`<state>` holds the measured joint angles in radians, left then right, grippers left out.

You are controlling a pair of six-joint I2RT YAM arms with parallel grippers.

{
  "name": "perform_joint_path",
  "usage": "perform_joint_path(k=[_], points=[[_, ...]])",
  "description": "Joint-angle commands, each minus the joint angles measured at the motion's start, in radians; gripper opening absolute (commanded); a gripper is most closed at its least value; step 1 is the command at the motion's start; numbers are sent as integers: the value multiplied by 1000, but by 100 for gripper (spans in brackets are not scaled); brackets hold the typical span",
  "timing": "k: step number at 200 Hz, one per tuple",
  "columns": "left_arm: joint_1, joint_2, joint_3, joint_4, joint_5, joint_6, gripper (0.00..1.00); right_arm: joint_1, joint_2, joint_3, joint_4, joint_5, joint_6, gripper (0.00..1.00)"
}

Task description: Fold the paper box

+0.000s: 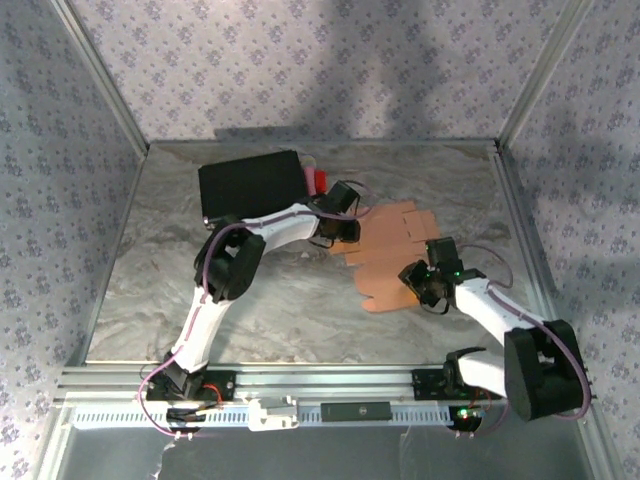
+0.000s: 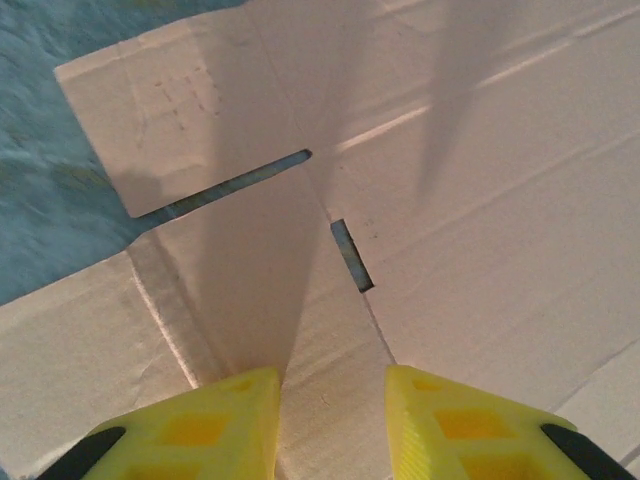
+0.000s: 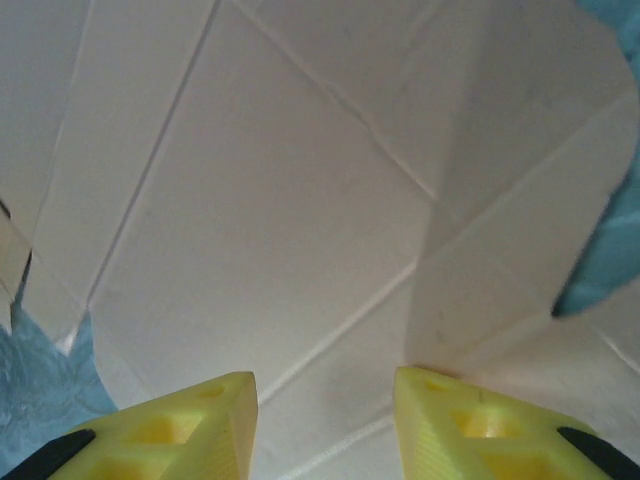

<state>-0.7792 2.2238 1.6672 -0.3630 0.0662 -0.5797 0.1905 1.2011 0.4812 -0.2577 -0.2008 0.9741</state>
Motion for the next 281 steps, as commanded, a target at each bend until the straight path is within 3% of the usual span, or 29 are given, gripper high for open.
perform_joint_path(k=[1,79,97,115,134,152,176,196,211,227,281], points=[[-36,-103,-130,90,17,-53,34,-76,76,54,-16,-85,-86,43],[-145,-261,-387,344,93,-302,34,-217,425,301,10,-212,-216,44],[-162,-322,-435,405,118,-341,34,-216,412,339,-16,-174,-241,44],[-169,-413,-468,401,117,-339,35,-207,288,325,-19,-123,-250,47],[-142,-527,-490,306,55,-295,35,-154,124,304,-38,-57,-246,52],[-49,-593,-508,216,40,-240,35,-68,20,254,-24,-44,-187,54],[107,-573,-510,157,95,-188,35,73,-43,141,135,-65,-34,54],[188,-537,-499,162,124,-148,34,189,-69,96,242,-1,69,54],[200,-492,-463,142,106,-99,34,266,-86,74,311,76,123,60],[197,-437,-448,161,106,-81,33,308,-70,33,408,122,186,59],[151,-350,-463,256,14,-62,33,323,98,15,561,65,290,59]])
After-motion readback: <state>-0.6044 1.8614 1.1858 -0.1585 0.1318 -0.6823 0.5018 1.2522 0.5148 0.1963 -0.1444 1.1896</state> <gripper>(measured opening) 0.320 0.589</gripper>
